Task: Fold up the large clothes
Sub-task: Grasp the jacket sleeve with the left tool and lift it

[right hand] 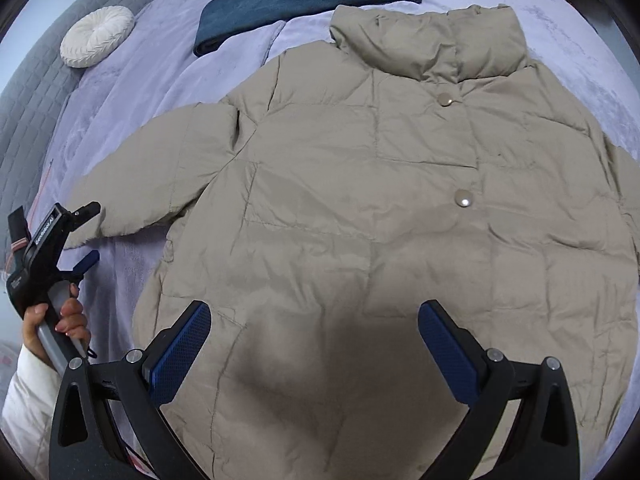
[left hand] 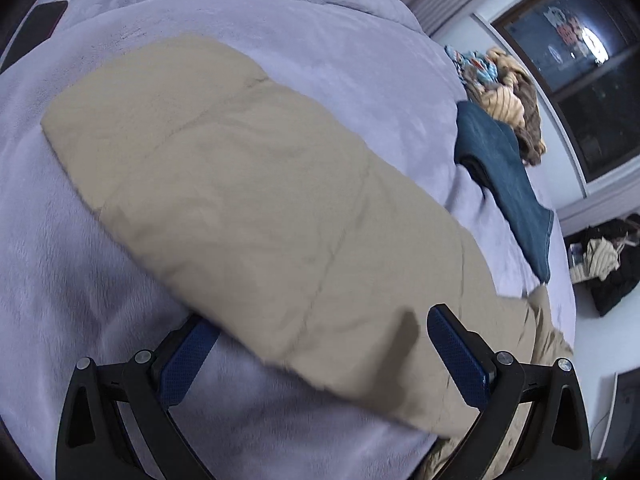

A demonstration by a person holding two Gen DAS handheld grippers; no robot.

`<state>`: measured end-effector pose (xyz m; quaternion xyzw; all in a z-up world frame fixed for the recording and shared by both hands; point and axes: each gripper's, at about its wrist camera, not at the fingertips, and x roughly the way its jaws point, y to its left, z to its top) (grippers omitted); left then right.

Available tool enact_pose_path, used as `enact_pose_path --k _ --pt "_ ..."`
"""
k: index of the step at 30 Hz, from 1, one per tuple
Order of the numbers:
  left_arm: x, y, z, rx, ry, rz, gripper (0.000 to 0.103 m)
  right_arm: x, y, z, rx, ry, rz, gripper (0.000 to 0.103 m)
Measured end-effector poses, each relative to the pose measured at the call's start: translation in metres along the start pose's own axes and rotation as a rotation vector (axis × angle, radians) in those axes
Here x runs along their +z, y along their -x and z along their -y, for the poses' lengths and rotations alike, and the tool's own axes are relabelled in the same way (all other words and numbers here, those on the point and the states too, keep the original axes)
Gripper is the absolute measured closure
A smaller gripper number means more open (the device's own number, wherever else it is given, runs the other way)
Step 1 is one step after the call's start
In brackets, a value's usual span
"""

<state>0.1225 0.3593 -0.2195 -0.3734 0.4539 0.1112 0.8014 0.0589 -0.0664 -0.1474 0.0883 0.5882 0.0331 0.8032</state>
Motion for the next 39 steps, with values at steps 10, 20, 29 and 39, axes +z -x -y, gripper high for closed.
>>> enact_pose_path --k 10,20,29,39 --pt "0.065 -0.035 0.004 0.116 -0.113 0.095 0.091 0.055 -0.041 -0.043 0.162 -0.001 0.071 0.0" --pt "0.057 0.054 0.063 0.033 -0.396 0.266 0.093 0.077 -0.098 -0.076 0.375 -0.078 0.036 0.095" --pt "-0.008 0.095 0.191 -0.195 -0.694 0.275 0.094 0.06 -0.128 -0.091 0.342 -0.037 -0.008 0.096" --pt "-0.175 0.042 0.35 -0.329 -1.054 0.094 0.094 0.033 -0.026 0.027 0.237 -0.202 0.154 0.096"
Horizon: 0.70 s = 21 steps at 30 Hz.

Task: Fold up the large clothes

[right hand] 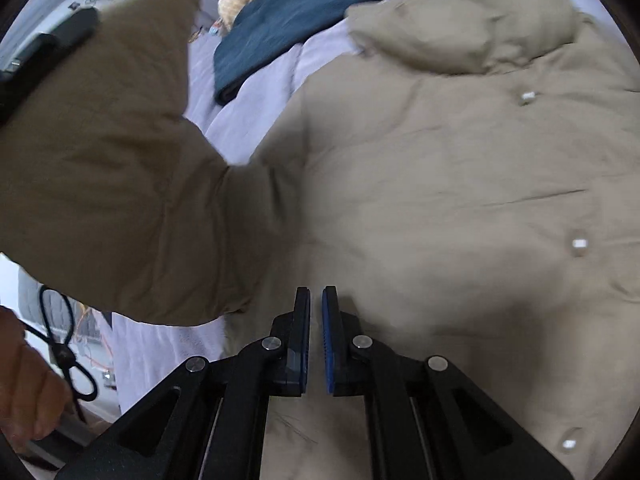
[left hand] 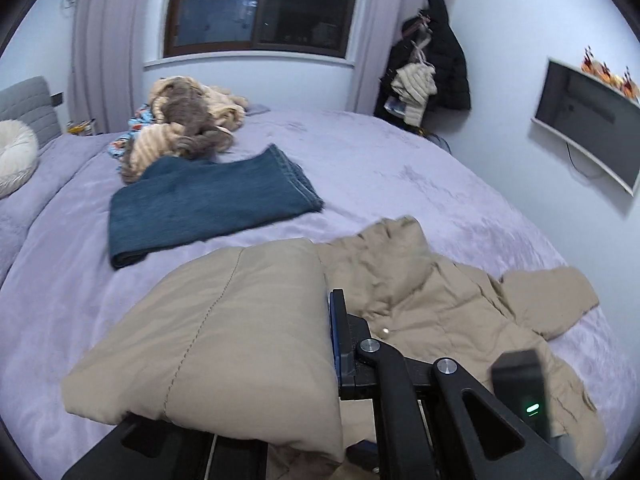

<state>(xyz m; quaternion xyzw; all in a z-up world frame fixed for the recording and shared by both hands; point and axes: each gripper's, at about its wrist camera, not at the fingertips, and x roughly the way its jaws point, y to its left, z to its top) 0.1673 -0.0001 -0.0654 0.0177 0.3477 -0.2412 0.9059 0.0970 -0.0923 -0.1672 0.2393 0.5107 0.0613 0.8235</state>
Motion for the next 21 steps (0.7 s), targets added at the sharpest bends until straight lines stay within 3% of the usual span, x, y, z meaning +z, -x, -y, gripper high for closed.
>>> enact_pose_path --k 4,8,11,12,13,15,17,21 --pt "-0.028 -0.061 0.065 0.012 -0.101 -0.138 0.093 0.0 0.055 0.068 -0.107 -0.071 0.088 0.096" --pt "-0.076 -0.107 0.087 0.078 -0.212 -0.265 0.093 -0.004 0.08 0.121 -0.172 -0.129 0.102 0.096" --pt "-0.094 -0.116 0.103 0.148 -0.288 -0.28 0.092 -0.008 0.086 0.151 -0.172 -0.172 0.088 0.096" --pt "-0.097 -0.114 0.104 0.155 -0.297 -0.274 0.081 -0.008 0.09 0.16 -0.163 -0.181 0.087 0.096" --pt "-0.097 -0.111 0.105 0.132 -0.297 -0.275 0.049 -0.008 0.09 0.163 -0.155 -0.183 0.086 0.096" --pt "-0.097 -0.102 0.107 0.113 -0.282 -0.261 0.0 -0.005 0.09 0.167 -0.146 -0.178 0.081 0.096" --pt "-0.092 -0.088 0.105 0.118 -0.278 -0.208 0.0 0.001 0.091 0.167 -0.145 -0.17 0.076 0.096" --pt "-0.085 -0.05 0.089 0.11 -0.239 -0.198 0.0 0.007 0.093 0.162 -0.146 -0.136 0.065 0.096"
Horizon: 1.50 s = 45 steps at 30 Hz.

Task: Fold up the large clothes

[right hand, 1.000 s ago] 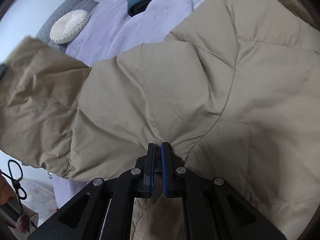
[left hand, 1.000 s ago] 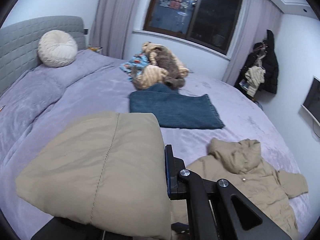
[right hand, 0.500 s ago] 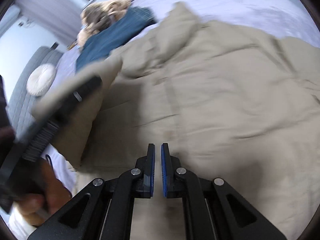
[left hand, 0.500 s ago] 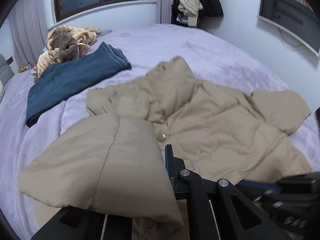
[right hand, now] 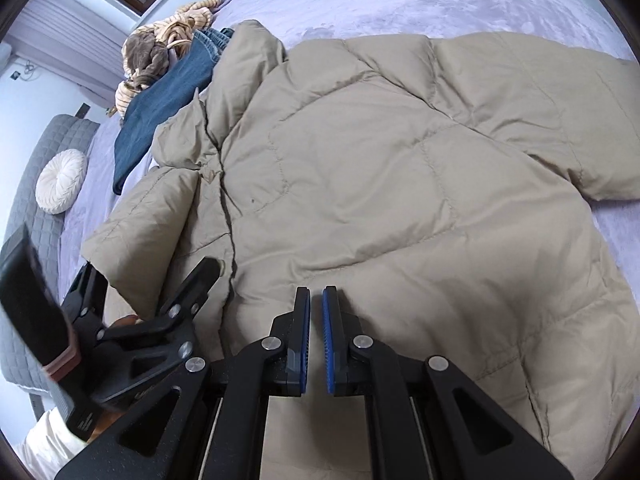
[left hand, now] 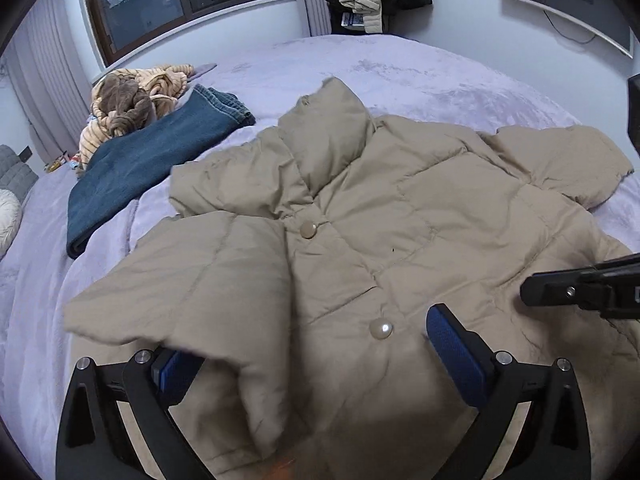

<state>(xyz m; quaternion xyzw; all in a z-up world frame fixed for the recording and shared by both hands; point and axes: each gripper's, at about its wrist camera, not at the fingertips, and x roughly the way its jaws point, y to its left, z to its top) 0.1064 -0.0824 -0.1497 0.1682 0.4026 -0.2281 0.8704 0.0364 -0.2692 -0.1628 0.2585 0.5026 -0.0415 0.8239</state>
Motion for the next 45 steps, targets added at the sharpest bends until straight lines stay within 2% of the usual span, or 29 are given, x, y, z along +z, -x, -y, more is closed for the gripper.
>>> enact_pose_path --k 1,3,4,5,6,7,10,12,15,16,17,19,21,22,24,25,27,29,30,32,34,35,36,37,38,41,45 --pt "-0.002 0.011 -0.013 0.002 0.024 0.015 0.0 0.001 0.001 -0.006 -0.003 0.019 0.001 0.095" --pt "-0.016 0.037 -0.041 0.023 0.094 0.037 0.0 0.0 0.007 -0.019 -0.016 0.079 0.012 0.085" --pt "-0.023 0.048 -0.06 0.044 0.138 0.038 0.0 0.001 0.008 -0.03 -0.022 0.116 0.021 0.059" --pt "-0.032 0.057 -0.081 0.068 0.197 0.03 0.0 0.002 0.01 -0.042 -0.021 0.157 0.037 0.028" --pt "-0.041 0.062 -0.104 0.079 0.26 0.011 0.0 0.0 0.012 -0.054 -0.014 0.198 0.055 0.021" --pt "-0.048 0.062 -0.126 0.08 0.326 -0.011 0.0 -0.004 0.013 -0.067 -0.012 0.254 0.067 0.019" --pt "-0.078 0.058 -0.196 0.073 0.566 -0.063 0.0 -0.012 0.002 -0.121 -0.053 0.457 0.083 0.019" --pt "-0.097 0.044 -0.236 0.01 0.73 -0.091 0.0 -0.023 -0.014 -0.159 -0.125 0.61 0.084 0.019" --pt "-0.117 0.019 -0.265 -0.057 0.893 -0.129 0.0 -0.038 -0.048 -0.203 -0.243 0.806 0.082 0.019" --pt "-0.12 0.011 -0.268 -0.069 0.912 -0.139 0.0 -0.042 -0.057 -0.213 -0.277 0.859 0.095 0.019" --pt "-0.122 0.005 -0.265 -0.048 0.903 -0.15 0.001 -0.043 -0.069 -0.223 -0.321 0.91 0.111 0.019" --pt "-0.121 -0.005 -0.256 0.032 0.829 -0.176 0.029 -0.041 -0.084 -0.231 -0.386 0.949 0.13 0.019" --pt "-0.122 -0.01 -0.248 0.075 0.777 -0.188 0.04 -0.027 -0.088 -0.226 -0.421 0.901 0.151 0.02" --pt "-0.123 -0.009 -0.245 0.088 0.762 -0.183 0.041 -0.019 -0.082 -0.219 -0.423 0.837 0.18 0.022" --pt "-0.122 -0.009 -0.244 0.105 0.732 -0.179 0.041 -0.003 -0.057 -0.193 -0.385 0.651 0.247 0.025" --pt "-0.122 -0.009 -0.243 0.111 0.717 -0.18 0.041 0.006 -0.047 -0.172 -0.352 0.537 0.253 0.026" --pt "-0.122 -0.011 -0.243 0.119 0.697 -0.186 0.041 0.018 -0.036 -0.127 -0.274 0.32 0.22 0.026" --pt "-0.119 -0.01 -0.244 0.135 0.68 -0.191 0.041 0.024 -0.031 -0.077 -0.145 0.094 0.147 0.026" --pt "-0.116 -0.007 -0.245 0.146 0.67 -0.193 0.041 0.023 -0.029 -0.062 -0.108 0.02 0.129 0.026" --pt "-0.108 0.004 -0.246 0.156 0.647 -0.169 0.041 0.02 -0.016 -0.043 -0.101 -0.065 0.146 0.026" --pt "-0.1 0.02 -0.247 0.152 0.627 -0.118 0.041 0.016 0.003 -0.035 -0.078 -0.092 0.199 0.026" --pt "-0.094 0.026 -0.247 0.141 0.613 -0.092 0.041 0.015 0.013 -0.036 -0.066 -0.085 0.234 0.028" --pt "-0.089 0.03 -0.247 0.13 0.603 -0.078 0.041 0.015 0.018 -0.039 -0.056 -0.061 0.253 0.035" --pt "-0.083 0.031 -0.246 0.113 0.591 -0.069 0.041 0.017 0.02 -0.047 -0.058 -0.017 0.259 0.064" --pt "-0.077 0.03 -0.243 0.099 0.577 -0.064 0.041 0.021 0.019 -0.056 -0.067 0.032 0.257 0.082" --pt "-0.068 0.012 -0.23 0.103 0.538 -0.097 0.041 0.03 -0.005 -0.079 -0.091 0.154 0.207 0.086" --pt "-0.085 -0.022 -0.218 0.153 0.527 -0.191 0.041 0.033 -0.056 -0.066 -0.182 0.168 0.063 0.087"
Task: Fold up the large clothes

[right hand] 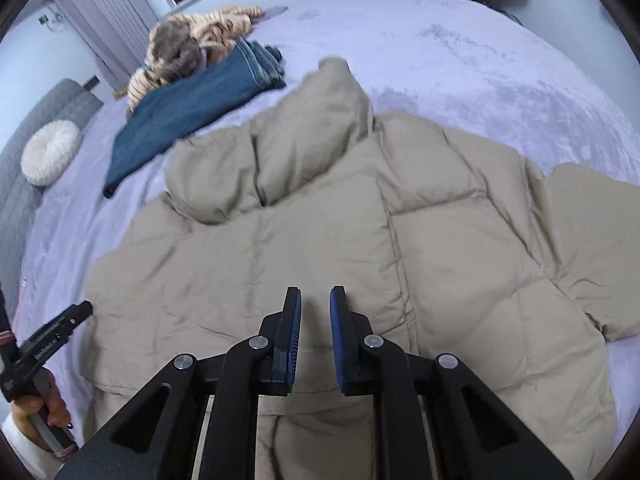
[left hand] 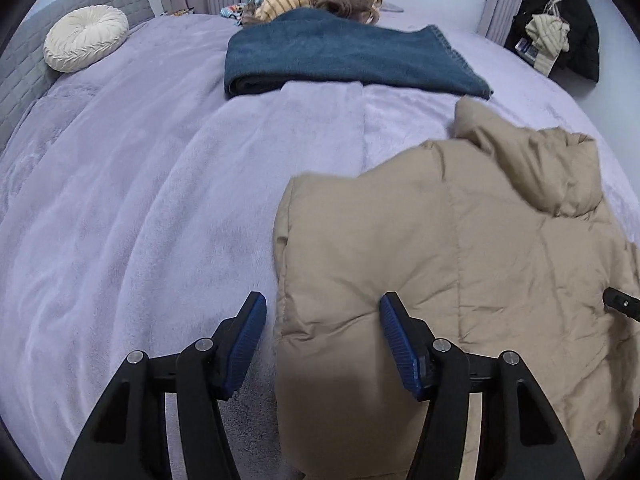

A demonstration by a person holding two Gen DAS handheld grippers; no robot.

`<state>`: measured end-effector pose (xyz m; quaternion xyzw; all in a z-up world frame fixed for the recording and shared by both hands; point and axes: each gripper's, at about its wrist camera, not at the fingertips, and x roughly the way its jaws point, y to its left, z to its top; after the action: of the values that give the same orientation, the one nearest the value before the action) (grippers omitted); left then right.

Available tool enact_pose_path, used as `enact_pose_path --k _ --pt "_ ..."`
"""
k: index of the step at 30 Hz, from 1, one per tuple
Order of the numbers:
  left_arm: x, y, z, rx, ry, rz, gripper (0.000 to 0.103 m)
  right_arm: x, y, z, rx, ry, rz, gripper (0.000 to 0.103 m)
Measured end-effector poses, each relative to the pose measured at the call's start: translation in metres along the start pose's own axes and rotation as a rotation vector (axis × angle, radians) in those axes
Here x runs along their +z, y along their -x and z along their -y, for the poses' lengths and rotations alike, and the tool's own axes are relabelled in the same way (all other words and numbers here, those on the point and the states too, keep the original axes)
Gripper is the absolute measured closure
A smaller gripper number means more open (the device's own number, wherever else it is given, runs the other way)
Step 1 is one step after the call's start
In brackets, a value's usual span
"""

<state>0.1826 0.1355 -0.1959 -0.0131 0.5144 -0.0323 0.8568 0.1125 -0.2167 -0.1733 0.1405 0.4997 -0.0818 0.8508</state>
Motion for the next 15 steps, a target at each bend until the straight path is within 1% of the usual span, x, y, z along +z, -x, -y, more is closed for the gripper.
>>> enact_pose_path --k 1,3,4,6,7,9,10,12,13,14,15 --pt "-0.003 -0.007 -0.001 -0.003 0.006 -0.01 0.04 -0.004 -0.01 0.006 0.002 -0.009 -0.024 0.096" --pt "-0.005 -0.013 -0.001 -0.001 0.017 -0.014 0.038 -0.01 -0.013 0.013 0.033 -0.004 -0.016 0.097" --pt "-0.004 -0.014 0.0 0.012 0.015 -0.014 0.035 -0.011 -0.009 0.014 0.042 -0.001 -0.015 0.097" --pt "-0.002 -0.013 0.003 0.036 0.003 -0.021 0.035 -0.012 0.001 0.021 0.043 -0.017 -0.017 0.097" --pt "-0.001 -0.01 0.005 0.049 -0.002 -0.024 0.035 -0.012 0.007 0.027 0.055 -0.036 -0.016 0.092" --pt "0.001 0.001 0.01 0.082 -0.019 -0.018 0.035 -0.014 0.022 0.045 0.094 -0.094 -0.012 0.092" --pt "0.002 0.008 0.013 0.086 -0.026 -0.012 0.035 -0.016 0.03 0.055 0.113 -0.127 -0.011 0.089" --pt "0.001 0.025 0.02 0.069 -0.037 0.004 0.035 -0.022 0.043 0.076 0.163 -0.194 -0.013 0.078" --pt "0.0 0.034 0.027 0.06 -0.048 0.012 0.035 -0.025 0.049 0.086 0.184 -0.227 -0.012 0.064" --pt "-0.001 0.042 0.034 0.052 -0.061 0.018 0.035 -0.03 0.055 0.096 0.2 -0.259 -0.009 0.053" --pt "-0.002 0.049 0.042 0.043 -0.074 0.023 0.035 -0.033 0.059 0.103 0.209 -0.284 -0.008 0.052"
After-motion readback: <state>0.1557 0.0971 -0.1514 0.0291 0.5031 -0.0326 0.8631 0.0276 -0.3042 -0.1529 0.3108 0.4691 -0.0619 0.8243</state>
